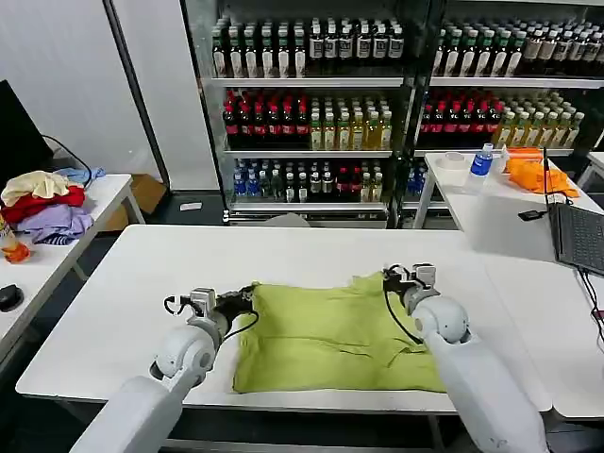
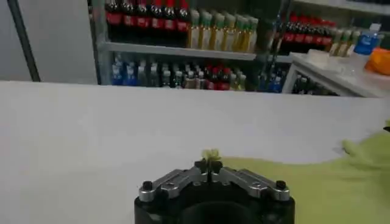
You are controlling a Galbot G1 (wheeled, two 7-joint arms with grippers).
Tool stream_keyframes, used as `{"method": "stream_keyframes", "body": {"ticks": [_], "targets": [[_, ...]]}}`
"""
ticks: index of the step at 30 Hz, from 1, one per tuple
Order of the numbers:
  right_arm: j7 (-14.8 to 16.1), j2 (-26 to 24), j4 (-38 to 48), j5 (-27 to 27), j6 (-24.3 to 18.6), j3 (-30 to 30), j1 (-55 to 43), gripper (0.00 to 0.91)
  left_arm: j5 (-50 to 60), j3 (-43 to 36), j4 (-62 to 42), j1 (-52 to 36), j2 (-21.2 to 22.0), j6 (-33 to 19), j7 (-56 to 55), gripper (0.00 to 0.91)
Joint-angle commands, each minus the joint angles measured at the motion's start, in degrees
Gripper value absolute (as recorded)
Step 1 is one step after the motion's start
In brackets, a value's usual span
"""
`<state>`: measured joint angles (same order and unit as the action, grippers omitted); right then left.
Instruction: Fold and organize the clothes.
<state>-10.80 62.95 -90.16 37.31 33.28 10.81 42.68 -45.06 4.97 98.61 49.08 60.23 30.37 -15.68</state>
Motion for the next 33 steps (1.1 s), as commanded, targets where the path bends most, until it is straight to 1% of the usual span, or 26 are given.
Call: {"method": "stream_keyframes", "body": {"ticks": [1, 8, 13, 20, 26, 33], "targets": [[-0.37, -5.21, -15.36, 1.53, -0.11, 5.46, 9.80, 0.000, -0.29, 1.55, 11.21, 7.19, -3.40, 0.09, -0.29, 0.020], [-0.09, -8.49, -26.13, 1.95, -0.14, 11.82, 21.78, 0.000, -0.34, 3.35, 15.98, 12.69, -4.93, 0.31, -0.36, 0.020], [-0.08, -9.17, -30.35, 2.13, -0.13, 16.63, 26.83, 0.000, -0.40, 4.19, 19.18, 15.33, -6.25, 0.56, -0.42, 0.020], [0.13, -9.33, -35.05, 2.10, -0.13, 21.18, 34.66, 0.000, -0.35, 6.16, 22.31, 19.38, -7.50, 0.96, -0.29, 0.020], [0.22, -8.60, -36.89, 1.83, -0.14, 23.03, 39.64, 0.000, 1.14, 7.01, 22.30, 22.16, -8.08, 0.80, 0.00, 0.020], [-0.01, -6.51, -36.28, -0.04, -0.18, 22.48, 43.42, 0.000, 4.25, 6.57, 21.37, 24.03, -8.04, 0.44, 1.03, 0.020]]}}
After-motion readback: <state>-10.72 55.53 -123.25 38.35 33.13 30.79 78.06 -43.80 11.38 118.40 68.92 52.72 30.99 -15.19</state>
